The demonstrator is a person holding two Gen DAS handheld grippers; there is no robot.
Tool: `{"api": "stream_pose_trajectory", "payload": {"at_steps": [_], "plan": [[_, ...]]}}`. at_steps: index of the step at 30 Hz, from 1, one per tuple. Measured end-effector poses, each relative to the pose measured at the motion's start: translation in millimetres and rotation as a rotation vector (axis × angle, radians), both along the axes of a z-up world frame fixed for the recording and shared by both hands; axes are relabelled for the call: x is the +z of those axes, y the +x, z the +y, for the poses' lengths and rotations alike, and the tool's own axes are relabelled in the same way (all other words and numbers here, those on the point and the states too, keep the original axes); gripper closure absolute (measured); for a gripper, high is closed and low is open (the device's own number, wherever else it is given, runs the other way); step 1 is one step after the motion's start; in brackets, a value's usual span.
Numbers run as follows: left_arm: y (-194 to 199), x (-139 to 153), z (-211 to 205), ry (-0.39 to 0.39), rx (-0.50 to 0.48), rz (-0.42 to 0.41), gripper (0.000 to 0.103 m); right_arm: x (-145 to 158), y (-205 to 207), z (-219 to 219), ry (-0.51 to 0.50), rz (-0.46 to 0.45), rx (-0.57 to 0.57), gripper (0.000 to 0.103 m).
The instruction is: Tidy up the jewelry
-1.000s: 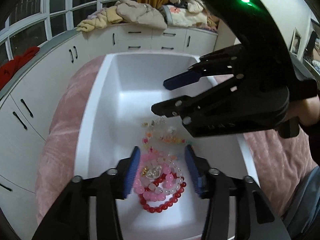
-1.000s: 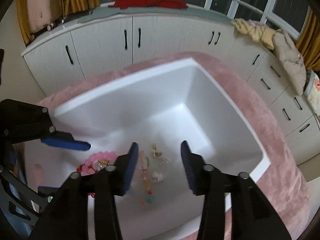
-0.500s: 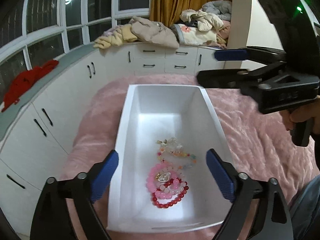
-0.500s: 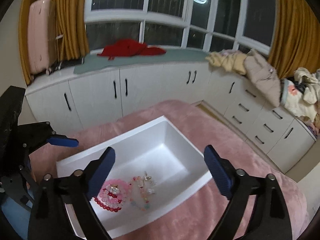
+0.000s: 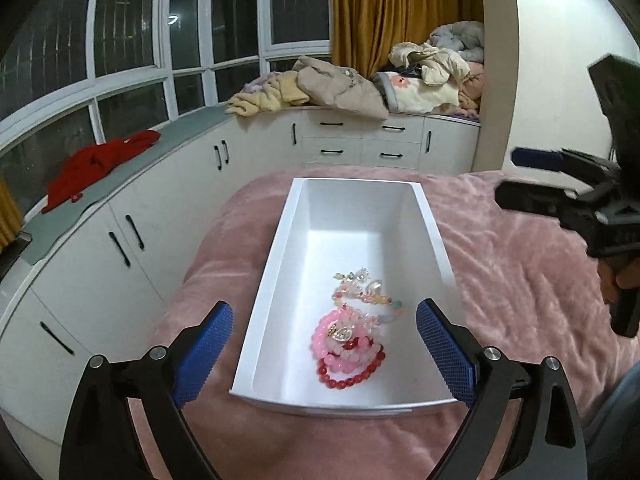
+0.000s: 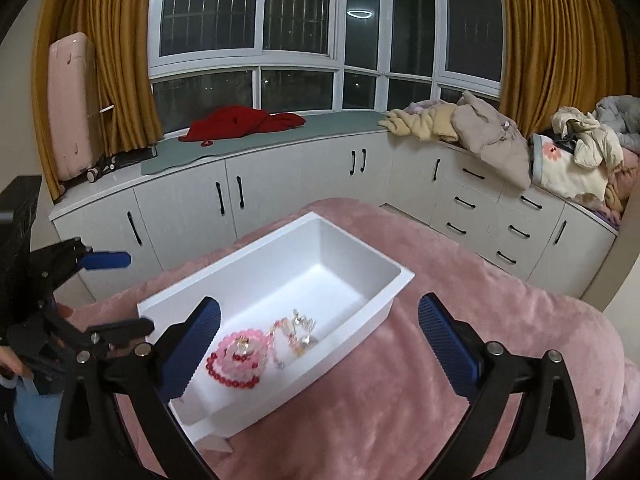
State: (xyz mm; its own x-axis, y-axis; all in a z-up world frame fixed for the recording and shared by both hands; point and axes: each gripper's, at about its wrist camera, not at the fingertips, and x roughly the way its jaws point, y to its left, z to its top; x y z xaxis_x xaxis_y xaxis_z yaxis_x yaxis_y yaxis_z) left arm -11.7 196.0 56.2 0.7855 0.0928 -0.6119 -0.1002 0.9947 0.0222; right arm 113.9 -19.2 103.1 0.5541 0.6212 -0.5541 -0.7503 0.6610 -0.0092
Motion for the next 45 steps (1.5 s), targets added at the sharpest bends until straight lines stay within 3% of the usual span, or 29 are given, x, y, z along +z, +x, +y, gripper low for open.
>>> {"api": "stream_pose_trajectory", "payload": {"at_steps": [8, 14, 45], "plan": [[-14, -8, -9, -0.052, -0.018, -0.017, 0.008, -28, -43, 2, -0.047, -0.080, 0.060, 0.005], [-16, -16, -14, -0.016, 0.012, 0.010, 0.005, -49, -64, 6, -0.072, -0.083, 0.100, 0.005], [-14, -24, -12, -0.019, 0.012, 0.031, 0.005, -58, -58, 11, -0.098, -0.055, 0.083, 0.005]]}}
